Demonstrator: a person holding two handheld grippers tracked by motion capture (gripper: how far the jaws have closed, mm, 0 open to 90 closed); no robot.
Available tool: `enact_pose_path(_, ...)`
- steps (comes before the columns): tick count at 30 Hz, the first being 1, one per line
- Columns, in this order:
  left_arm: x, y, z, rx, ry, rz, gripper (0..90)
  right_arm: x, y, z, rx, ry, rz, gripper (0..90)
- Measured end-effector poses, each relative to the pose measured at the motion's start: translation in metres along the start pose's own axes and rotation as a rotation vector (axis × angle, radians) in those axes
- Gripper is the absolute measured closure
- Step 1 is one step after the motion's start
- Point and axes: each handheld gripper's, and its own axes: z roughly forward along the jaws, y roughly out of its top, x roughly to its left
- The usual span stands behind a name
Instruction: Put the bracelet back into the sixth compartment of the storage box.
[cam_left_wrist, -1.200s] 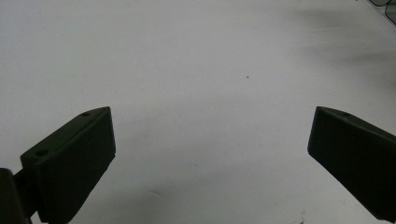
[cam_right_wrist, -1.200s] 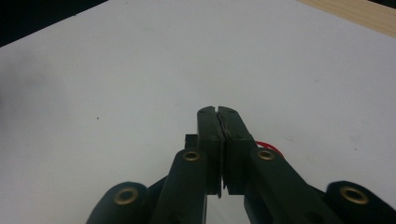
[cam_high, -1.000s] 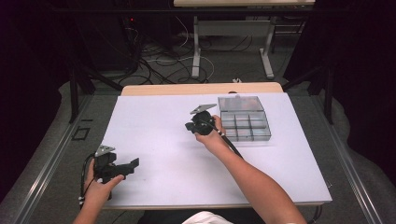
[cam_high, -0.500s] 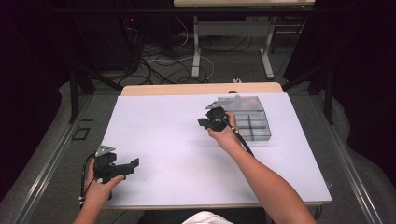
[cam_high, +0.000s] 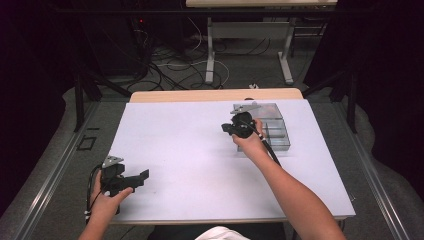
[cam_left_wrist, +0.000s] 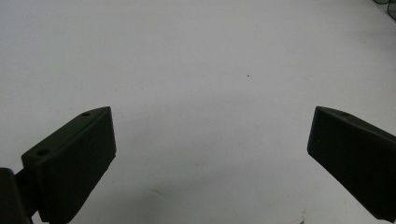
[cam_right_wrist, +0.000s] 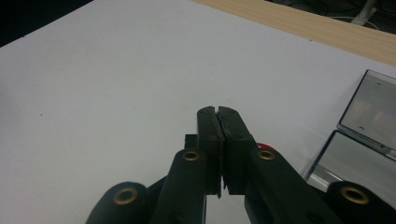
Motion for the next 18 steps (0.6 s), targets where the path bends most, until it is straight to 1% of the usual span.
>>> enact_pose_path(4, 0.000, 0.000, 0.000, -0.001, 0.000, 0.000, 1.1, -0.006, -0.001, -0.004, -0.002, -0.008, 0.012, 88.8)
enact_pose_path(5, 0.000, 0.000, 0.000, -0.003, -0.001, -0.001, 1.1, -0.008, -0.001, -0.005, -0.007, -0.012, 0.006, 88.8)
enact_pose_path(6, 0.000, 0.000, 0.000, 0.000, 0.001, -0.001, 1.1, -0.008, -0.001, -0.006, -0.003, -0.012, 0.015, 88.7)
enact_pose_path(7, 0.000, 0.000, 0.000, 0.000, 0.001, 0.000, 1.1, -0.010, -0.001, -0.007, -0.005, -0.019, 0.008, 88.8)
enact_pose_path(8, 0.000, 0.000, 0.000, 0.001, 0.001, 0.000, 1.1, -0.011, -0.002, -0.008, -0.002, -0.019, 0.015, 88.8)
enact_pose_path(11, 0.000, 0.000, 0.000, 0.001, 0.001, 0.001, 1.1, -0.015, -0.003, -0.010, -0.008, -0.027, 0.007, 88.7)
enact_pose_path(13, 0.000, 0.000, 0.000, 0.000, 0.000, 0.000, 1.1, -0.017, -0.003, -0.013, 0.000, -0.033, 0.020, 88.7)
enact_pose_path(17, 0.000, 0.000, 0.000, 0.000, 0.002, -0.001, 1.1, -0.022, -0.004, -0.015, -0.005, -0.043, 0.017, 88.7)
enact_pose_path(18, 0.000, 0.000, 0.000, -0.001, 0.001, 0.000, 1.1, -0.023, -0.005, -0.016, 0.002, -0.045, 0.023, 88.7)
